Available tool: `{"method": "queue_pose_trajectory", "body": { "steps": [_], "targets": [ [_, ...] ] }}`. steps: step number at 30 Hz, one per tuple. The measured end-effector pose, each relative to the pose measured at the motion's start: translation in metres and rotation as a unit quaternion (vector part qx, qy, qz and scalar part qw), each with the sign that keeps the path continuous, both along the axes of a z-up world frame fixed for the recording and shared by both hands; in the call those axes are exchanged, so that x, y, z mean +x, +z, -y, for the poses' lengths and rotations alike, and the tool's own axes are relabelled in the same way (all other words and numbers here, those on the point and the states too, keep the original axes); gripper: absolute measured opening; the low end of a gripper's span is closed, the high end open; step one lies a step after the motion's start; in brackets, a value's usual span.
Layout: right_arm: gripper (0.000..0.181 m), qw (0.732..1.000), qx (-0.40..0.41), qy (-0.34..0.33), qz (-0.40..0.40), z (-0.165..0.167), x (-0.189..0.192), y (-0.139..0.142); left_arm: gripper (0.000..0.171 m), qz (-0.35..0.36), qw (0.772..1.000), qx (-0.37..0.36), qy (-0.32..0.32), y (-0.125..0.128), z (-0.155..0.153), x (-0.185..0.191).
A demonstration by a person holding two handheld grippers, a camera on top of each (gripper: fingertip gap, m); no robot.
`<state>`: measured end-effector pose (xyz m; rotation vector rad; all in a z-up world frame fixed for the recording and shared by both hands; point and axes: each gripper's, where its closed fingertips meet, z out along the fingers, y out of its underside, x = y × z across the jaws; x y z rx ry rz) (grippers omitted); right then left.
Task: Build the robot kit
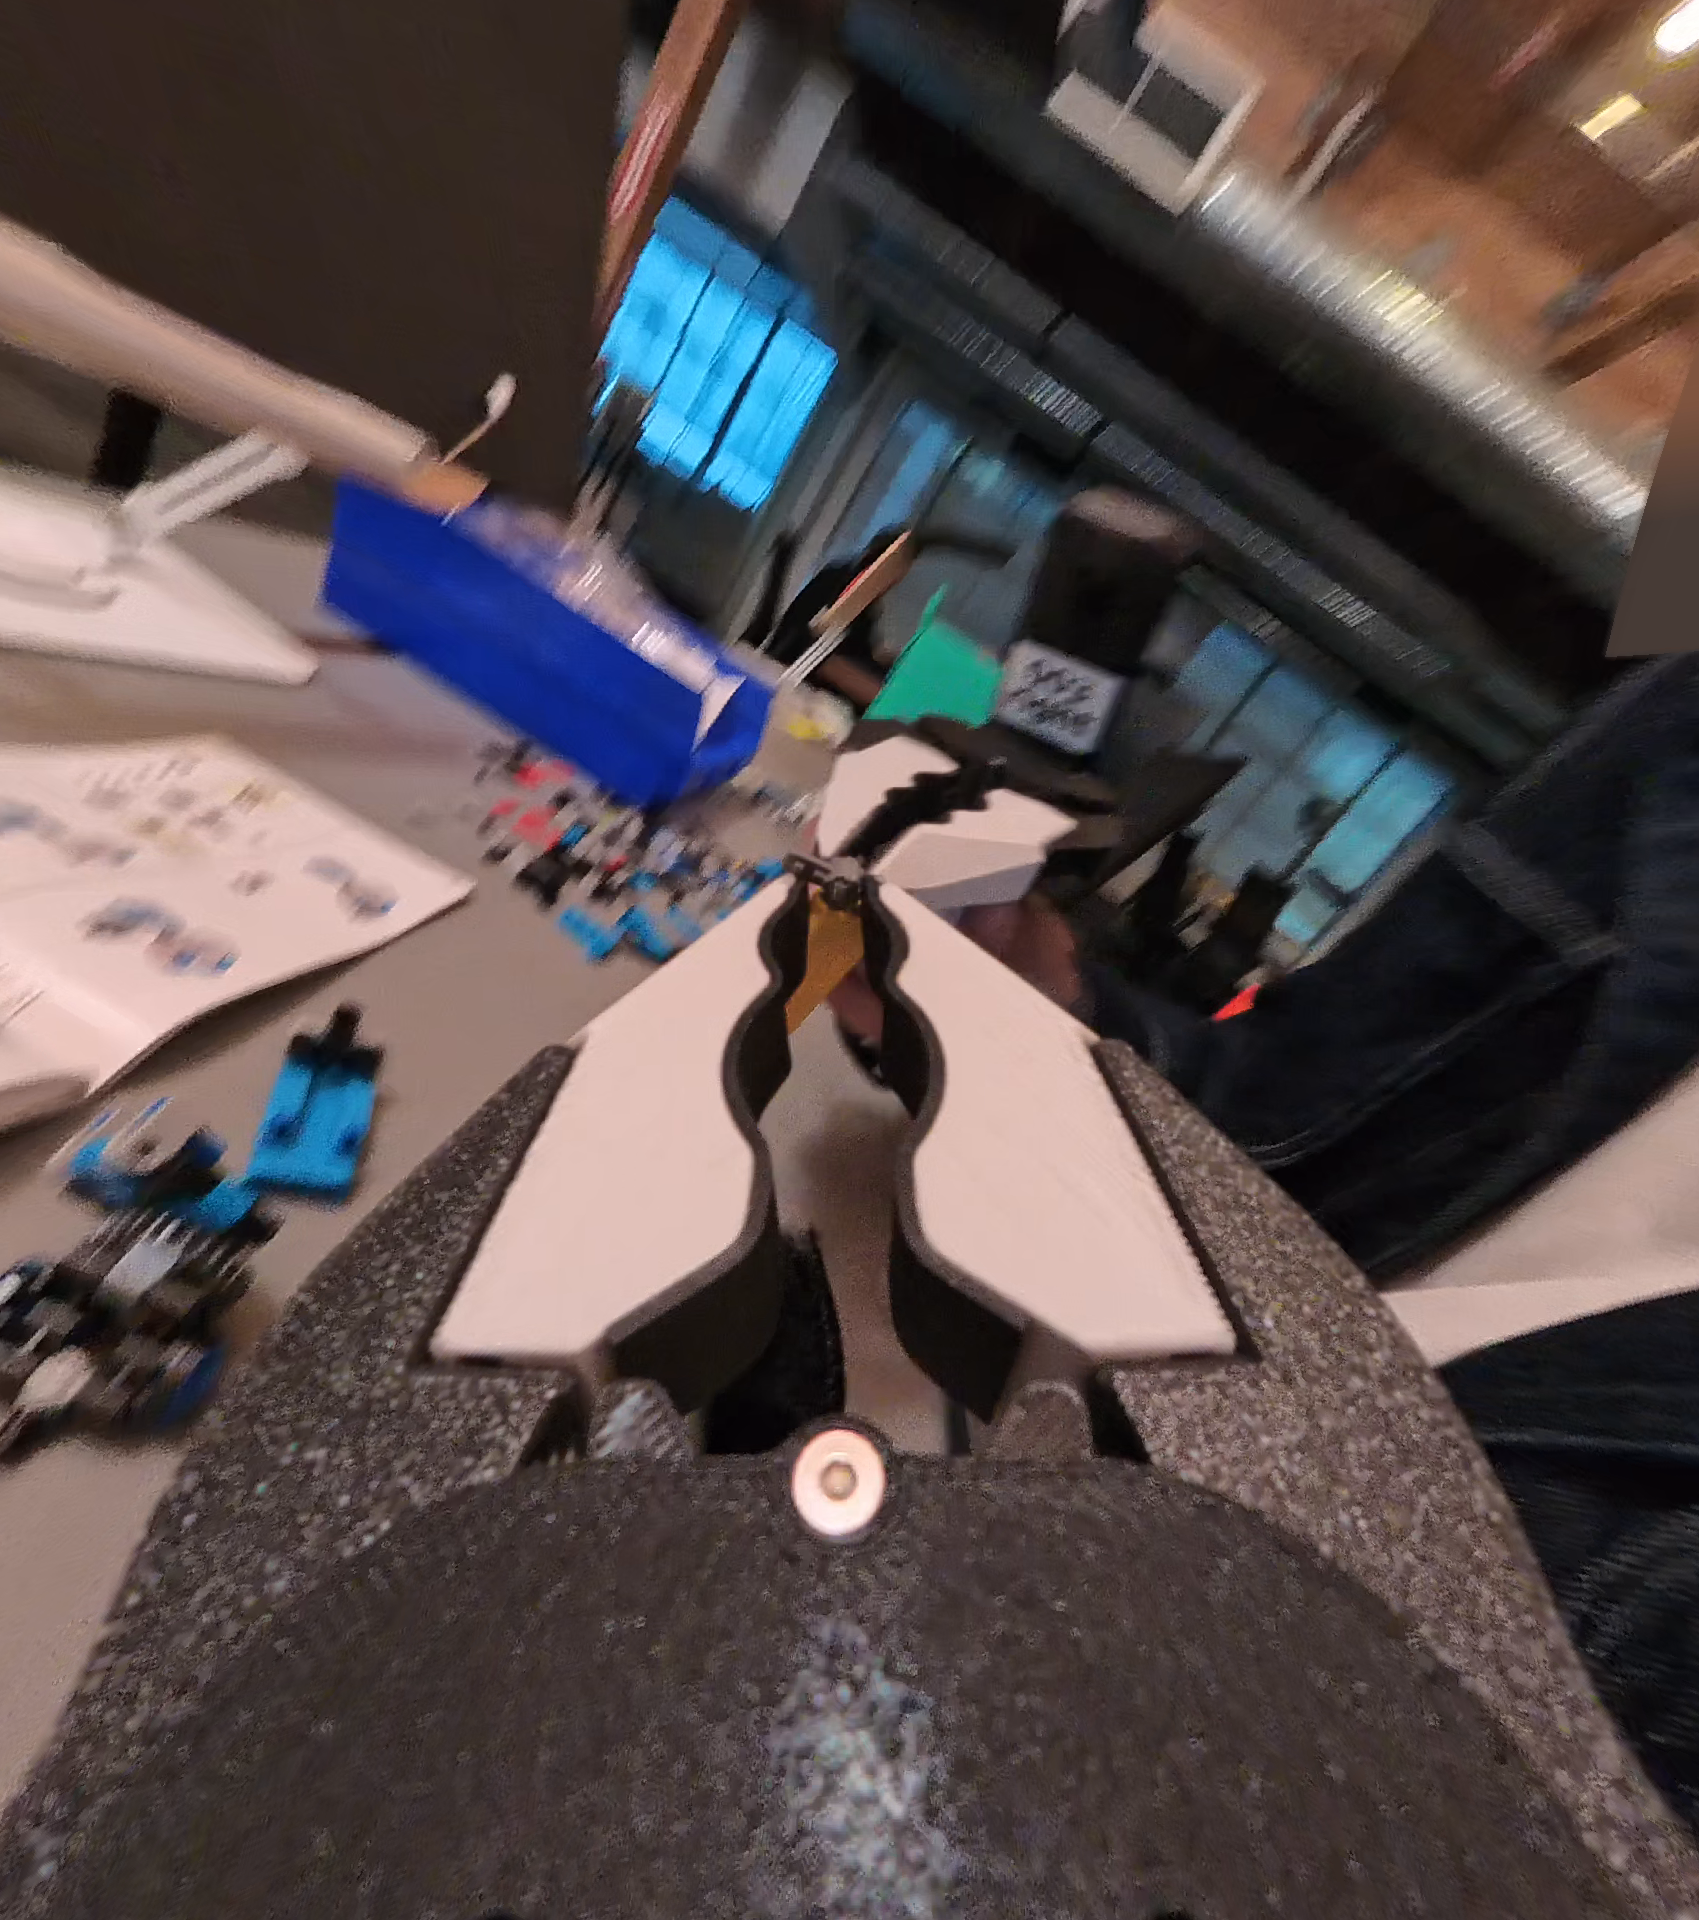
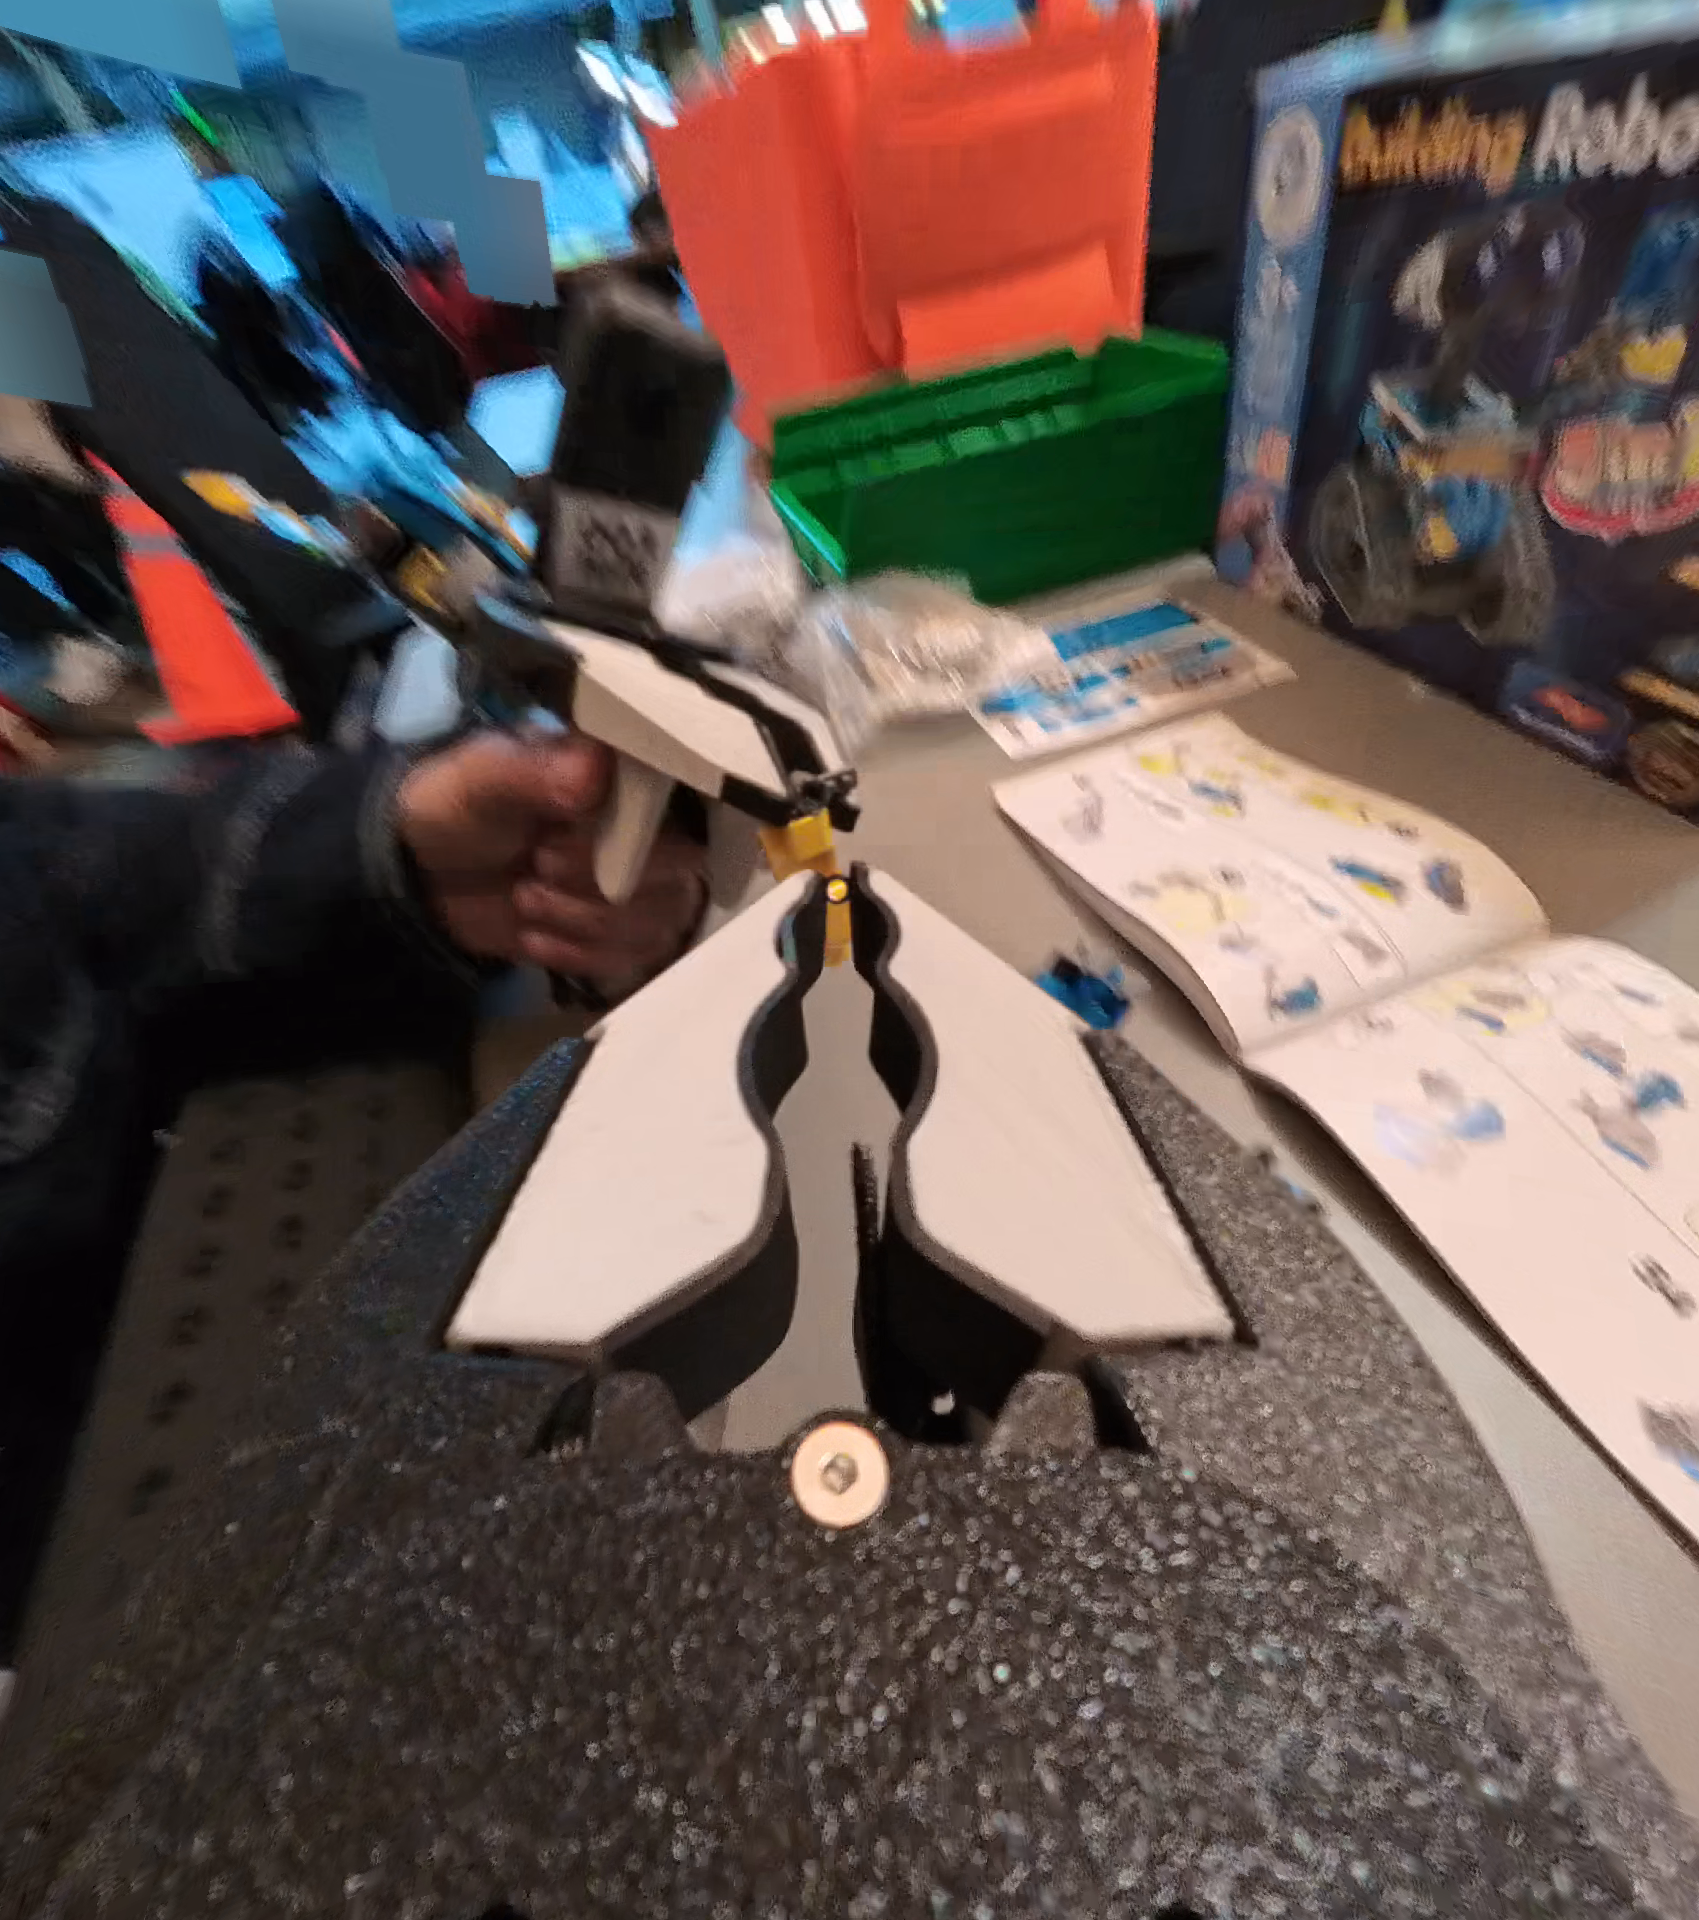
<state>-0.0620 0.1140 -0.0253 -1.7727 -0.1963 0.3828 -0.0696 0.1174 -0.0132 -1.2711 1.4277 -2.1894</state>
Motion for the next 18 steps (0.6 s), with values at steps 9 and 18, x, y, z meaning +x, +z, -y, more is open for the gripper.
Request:
{"method": "queue_pose_trajectory", "body": {
  "steps": [9, 18],
  "targets": [
    [0.003, 0.994, 0.036, 0.087, -0.054, -0.002, -0.031, 0.053, 0.01, 0.083, 0.991, -0.079, -0.065, 0.037, 0.008, -0.023],
    [0.003, 0.992, 0.037, 0.104, -0.066, 0.0, -0.034, 0.048, 0.009, 0.069, 0.989, -0.092, -0.089, 0.034, 0.011, -0.025]
  ]
}}
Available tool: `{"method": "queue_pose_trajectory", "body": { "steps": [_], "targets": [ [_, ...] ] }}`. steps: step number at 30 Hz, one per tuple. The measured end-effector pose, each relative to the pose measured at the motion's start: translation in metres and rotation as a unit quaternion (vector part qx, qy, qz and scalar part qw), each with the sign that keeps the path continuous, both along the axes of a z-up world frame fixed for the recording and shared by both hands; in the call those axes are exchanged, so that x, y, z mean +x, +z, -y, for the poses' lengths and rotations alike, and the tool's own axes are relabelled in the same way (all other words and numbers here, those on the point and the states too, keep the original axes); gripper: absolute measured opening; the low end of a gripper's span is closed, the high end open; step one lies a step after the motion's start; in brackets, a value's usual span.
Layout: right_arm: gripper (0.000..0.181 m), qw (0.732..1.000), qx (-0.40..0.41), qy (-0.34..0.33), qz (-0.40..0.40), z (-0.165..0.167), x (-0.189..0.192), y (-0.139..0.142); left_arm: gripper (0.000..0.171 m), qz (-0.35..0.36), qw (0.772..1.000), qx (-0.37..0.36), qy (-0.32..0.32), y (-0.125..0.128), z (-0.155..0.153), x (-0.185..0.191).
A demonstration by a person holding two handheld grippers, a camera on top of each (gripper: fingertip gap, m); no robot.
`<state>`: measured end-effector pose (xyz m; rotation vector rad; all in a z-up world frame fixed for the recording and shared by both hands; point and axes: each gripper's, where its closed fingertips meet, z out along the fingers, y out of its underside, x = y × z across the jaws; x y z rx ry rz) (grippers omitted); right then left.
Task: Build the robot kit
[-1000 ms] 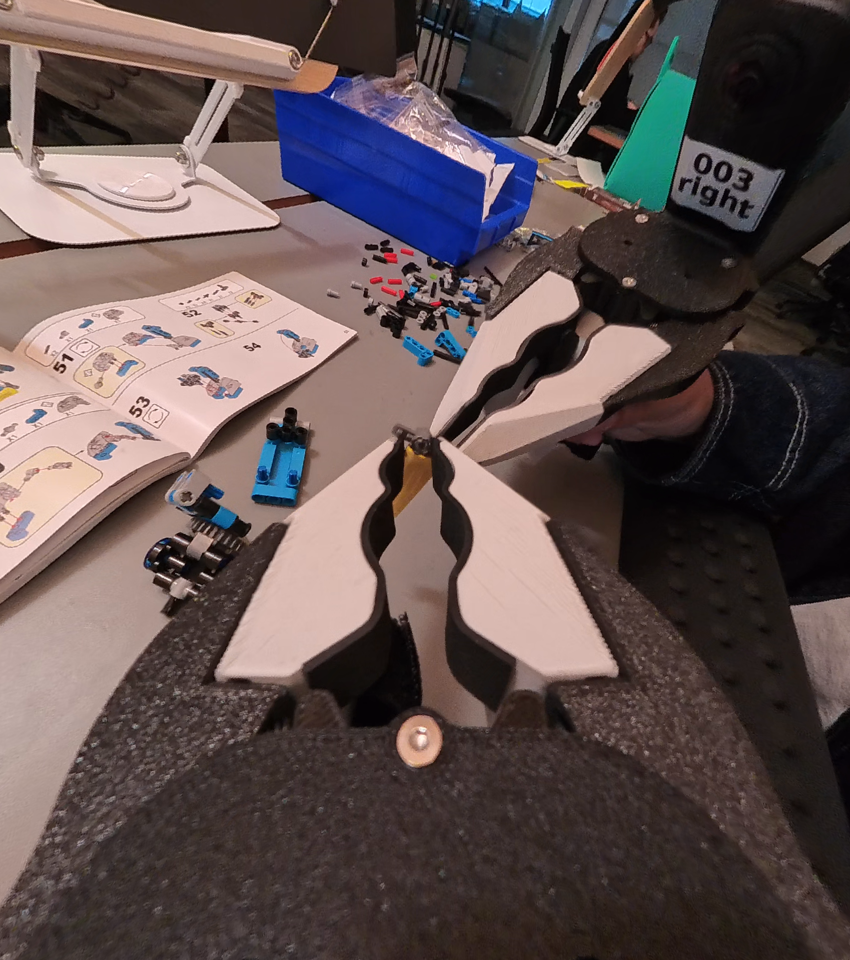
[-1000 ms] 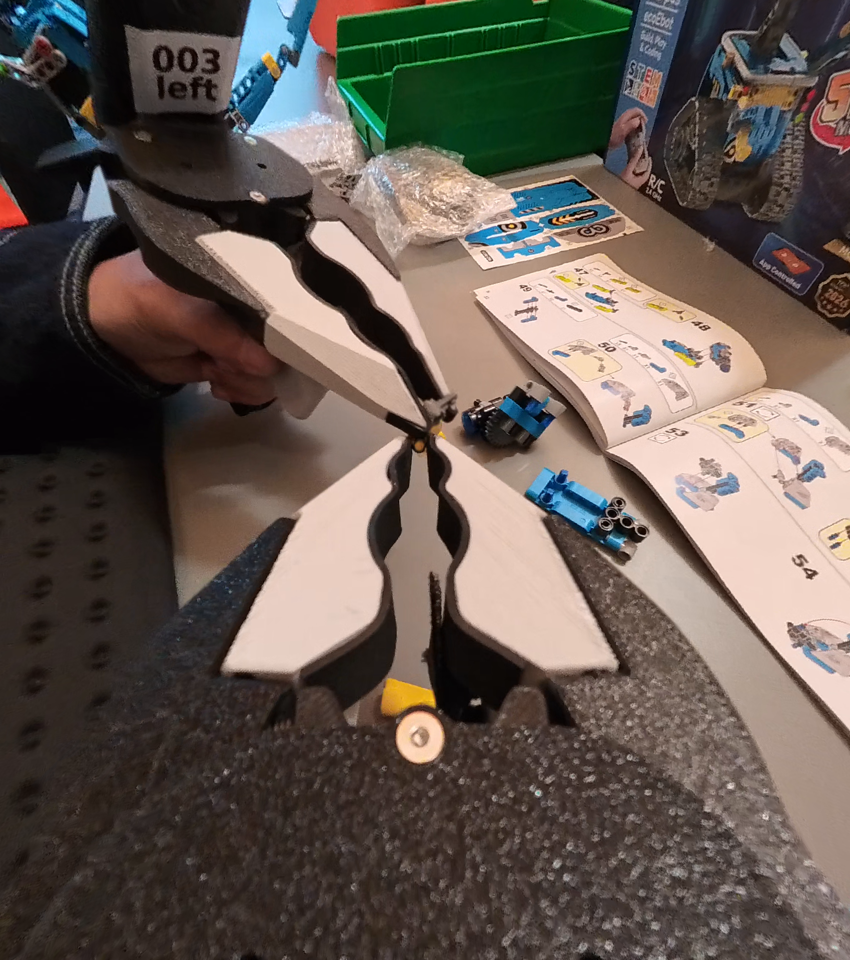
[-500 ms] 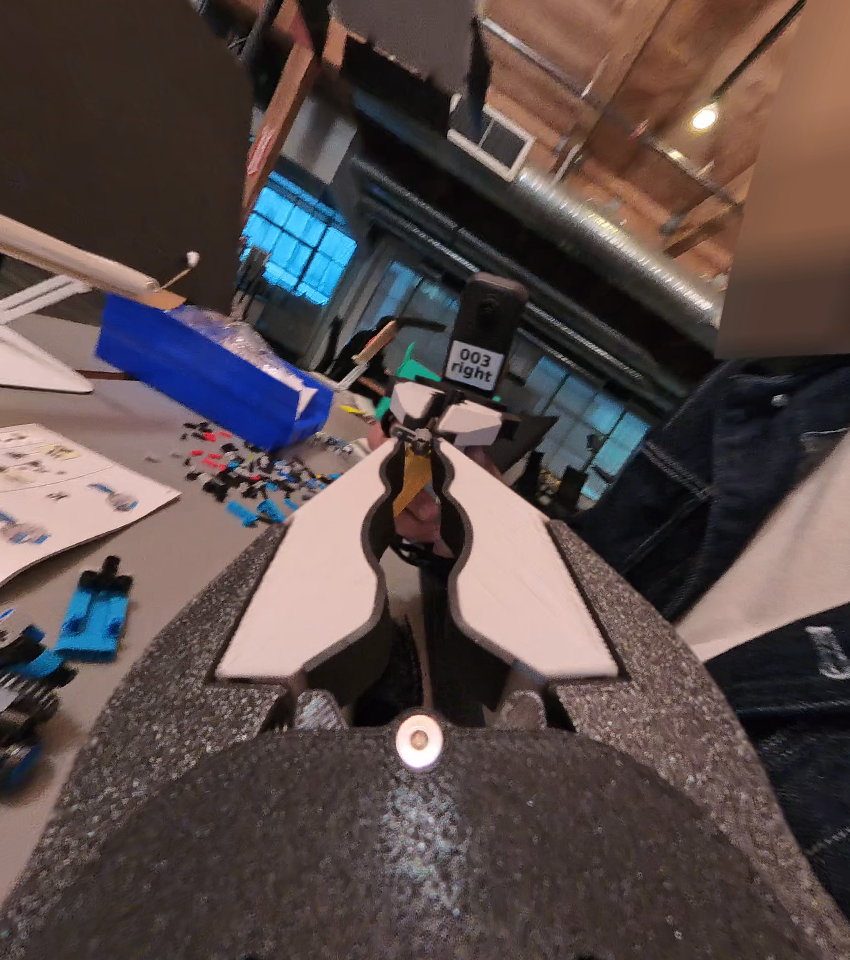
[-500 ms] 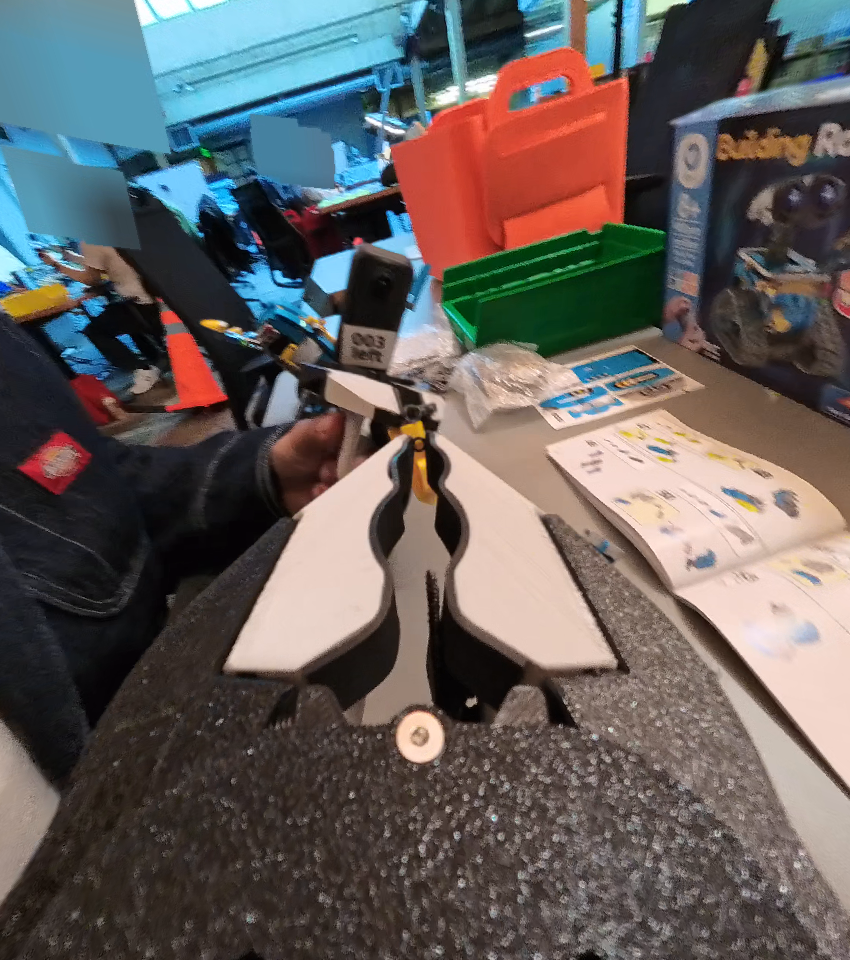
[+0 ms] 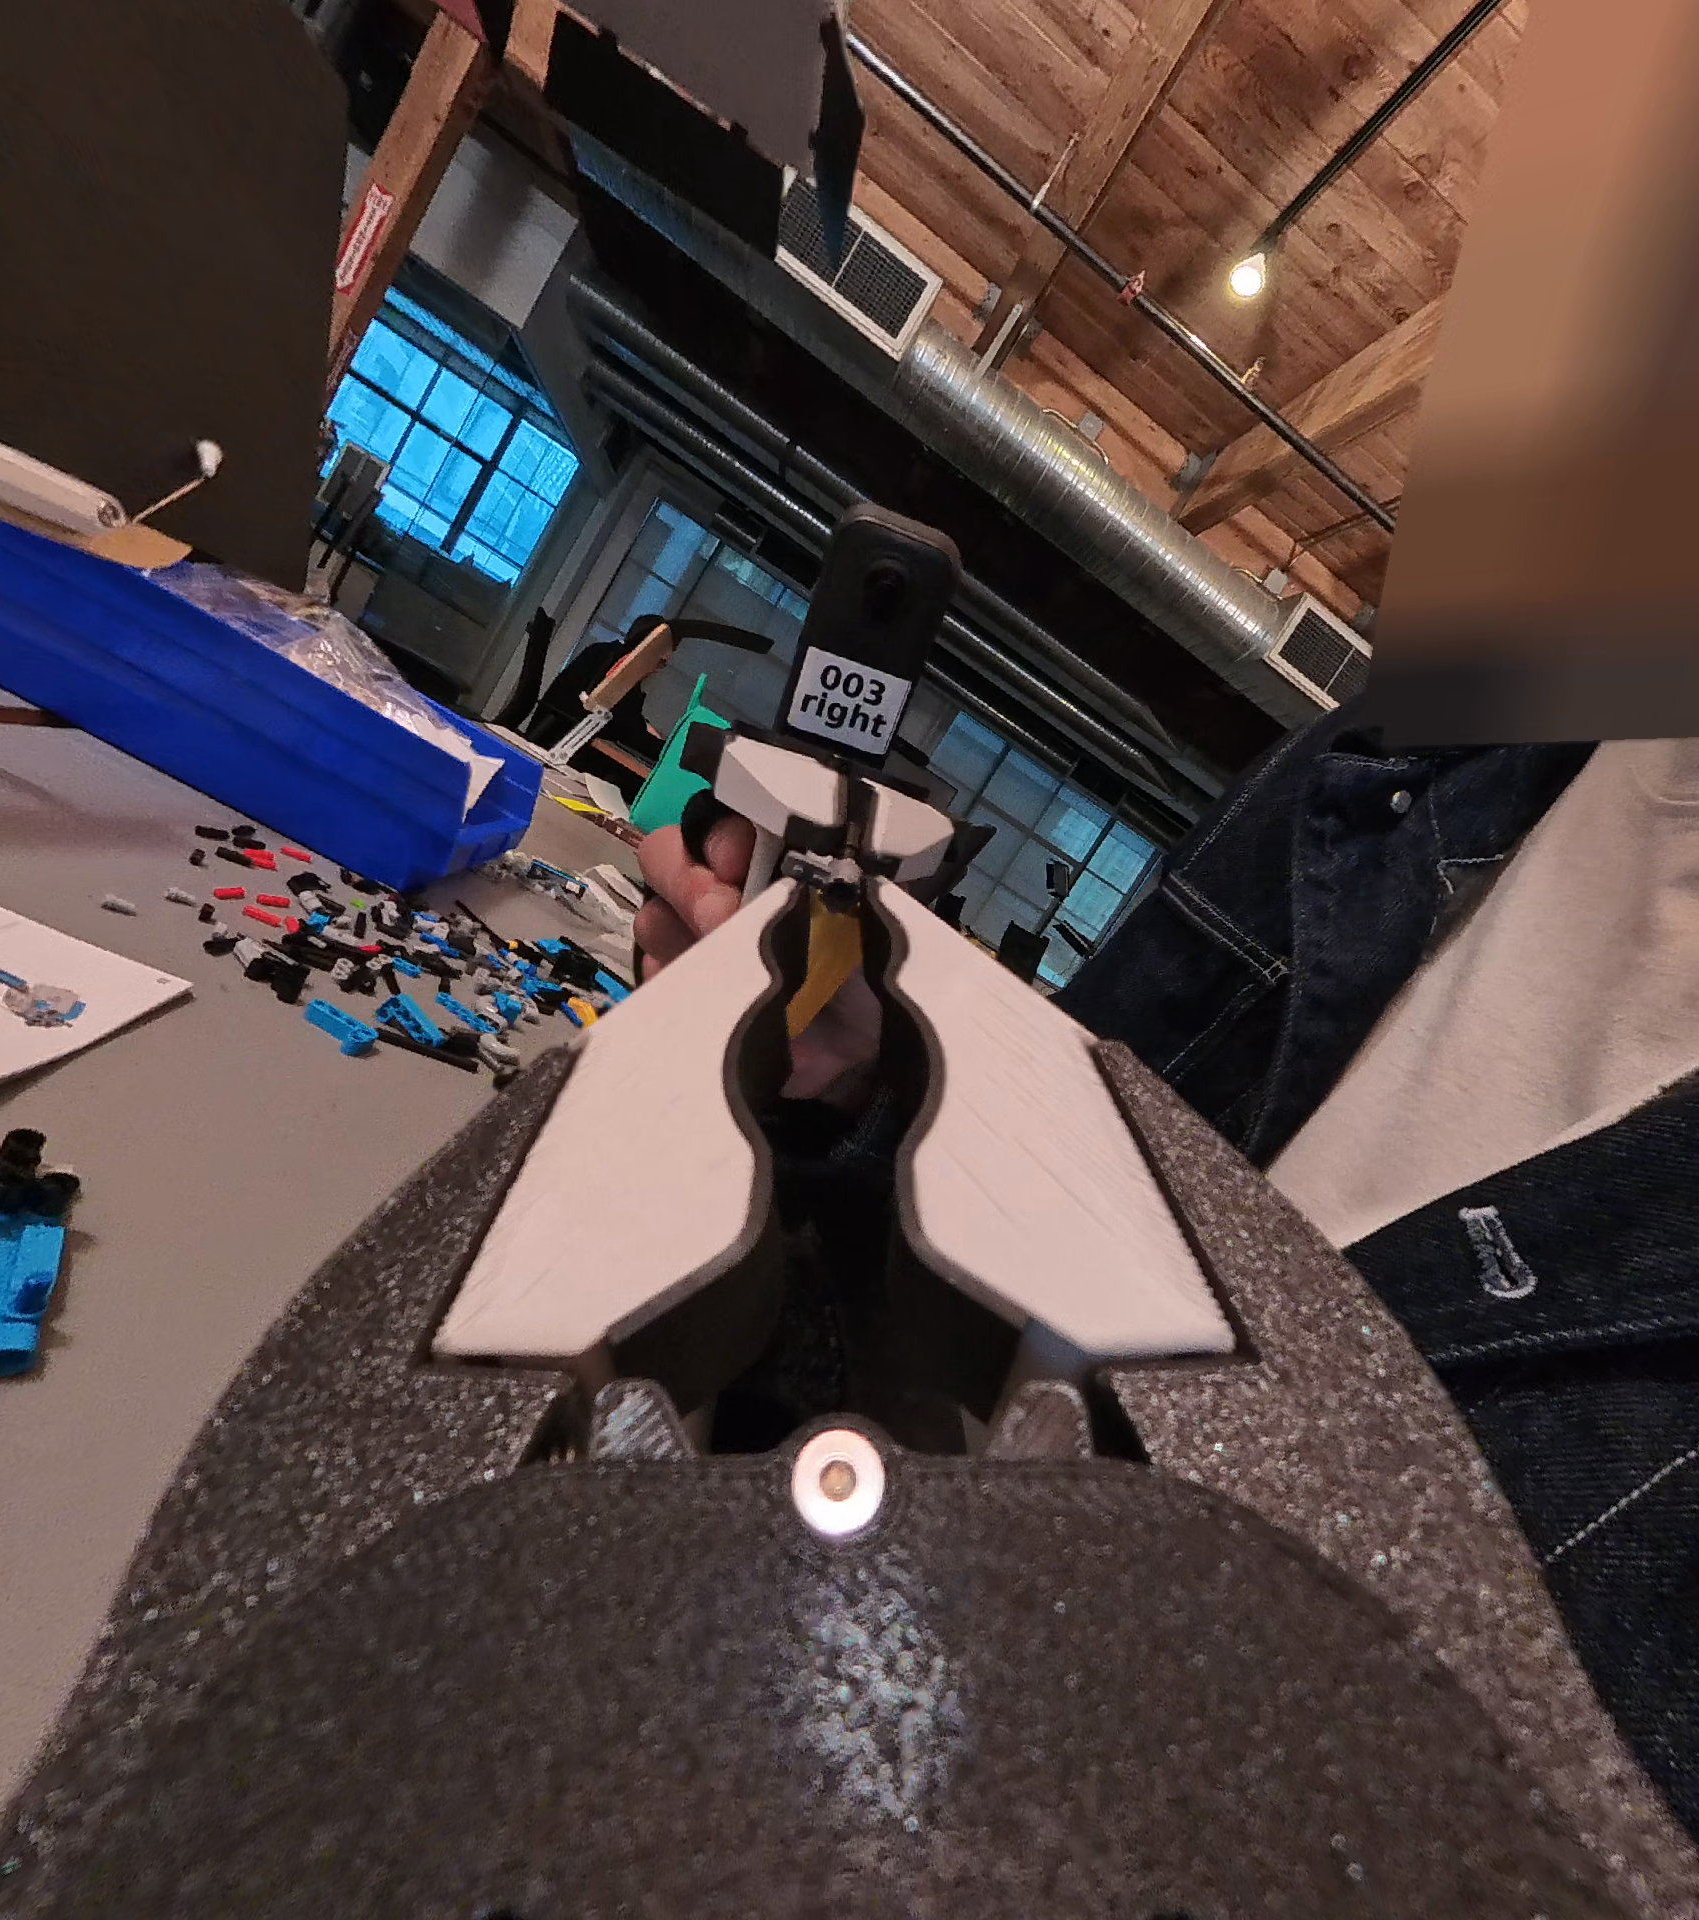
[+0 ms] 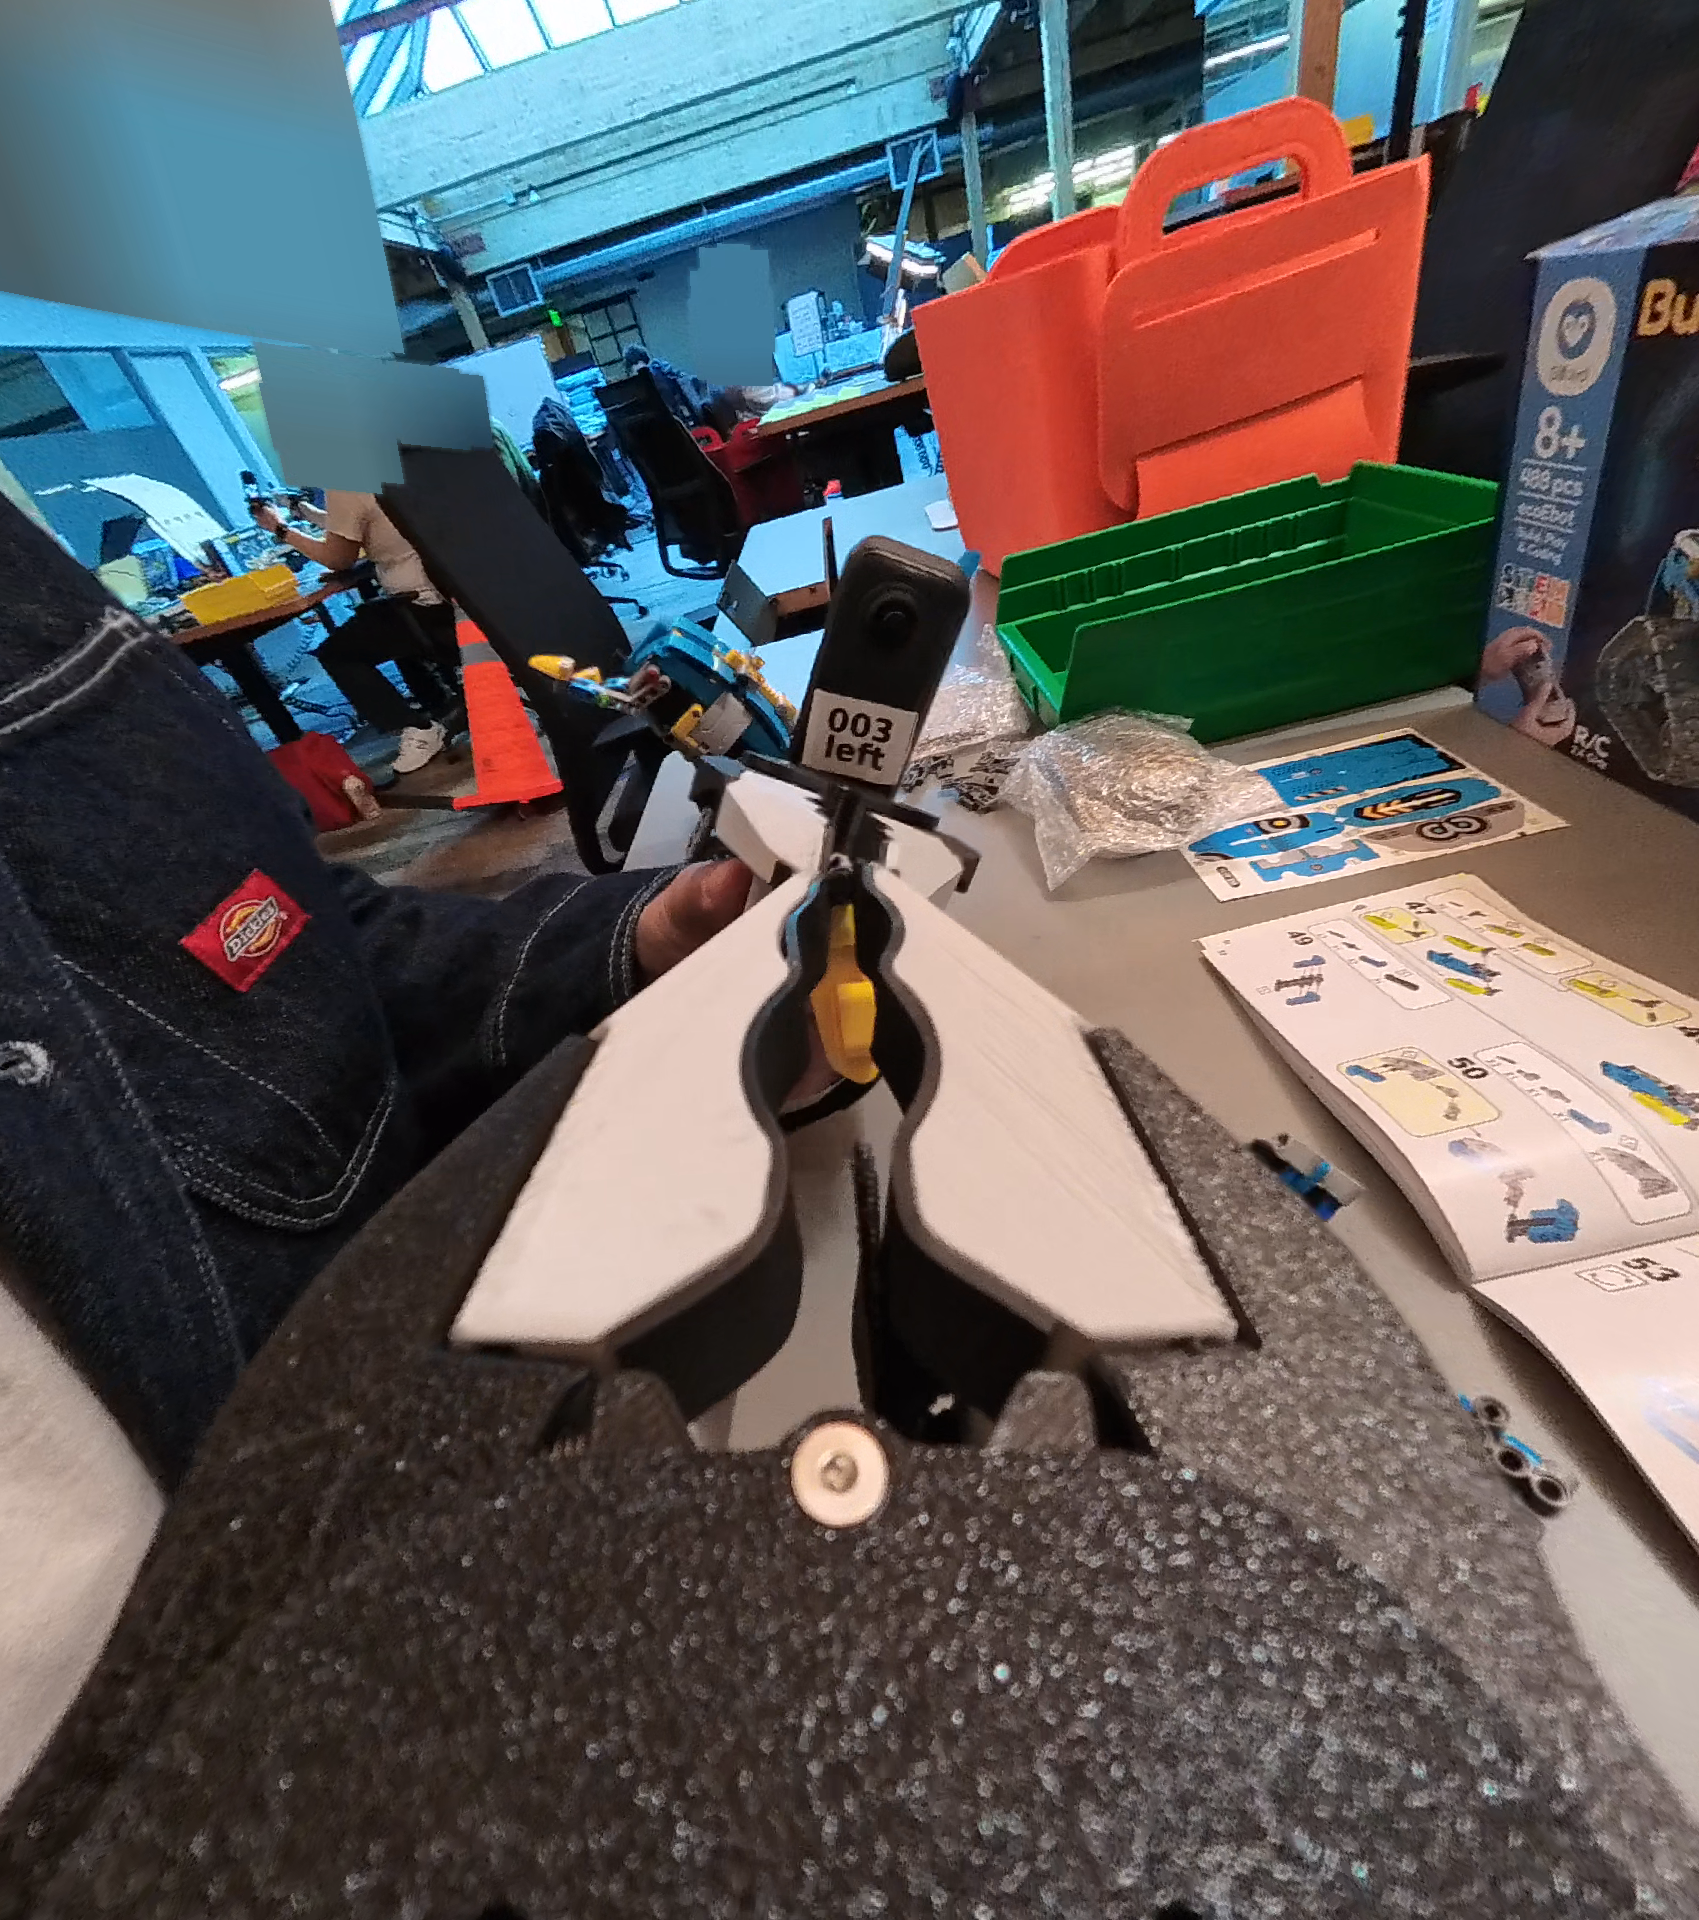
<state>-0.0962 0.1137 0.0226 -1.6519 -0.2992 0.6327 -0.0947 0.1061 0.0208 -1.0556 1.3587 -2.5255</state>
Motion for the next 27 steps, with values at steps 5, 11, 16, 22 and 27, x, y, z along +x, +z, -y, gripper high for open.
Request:
{"method": "queue_pose_trajectory", "body": {
  "steps": [5, 11, 16, 22, 27],
  "targets": [
    [0.003, 0.999, -0.004, 0.031, -0.028, 0.003, -0.004, -0.002, 0.009, -0.003, 1.0, -0.013, -0.027, 0.0, 0.005, -0.002],
    [0.004, 0.999, 0.014, 0.019, -0.042, 0.0, 0.0, -0.004, 0.009, -0.02, 0.998, -0.051, -0.036, -0.001, 0.002, 0.002],
    [0.02, 0.999, 0.014, -0.005, -0.031, -0.001, 0.009, -0.001, 0.009, -0.023, 0.998, -0.048, -0.016, -0.002, -0.005, 0.007],
    [0.015, 0.999, 0.013, 0.002, -0.038, -0.001, 0.01, 0.0, 0.009, -0.018, 0.999, -0.041, -0.008, 0.0, -0.009, 0.004],
    [0.004, 0.999, 0.016, 0.006, -0.031, -0.004, 0.005, 0.0, 0.009, -0.019, 0.999, -0.029, -0.011, -0.002, -0.004, 0.004]
  ]
}}
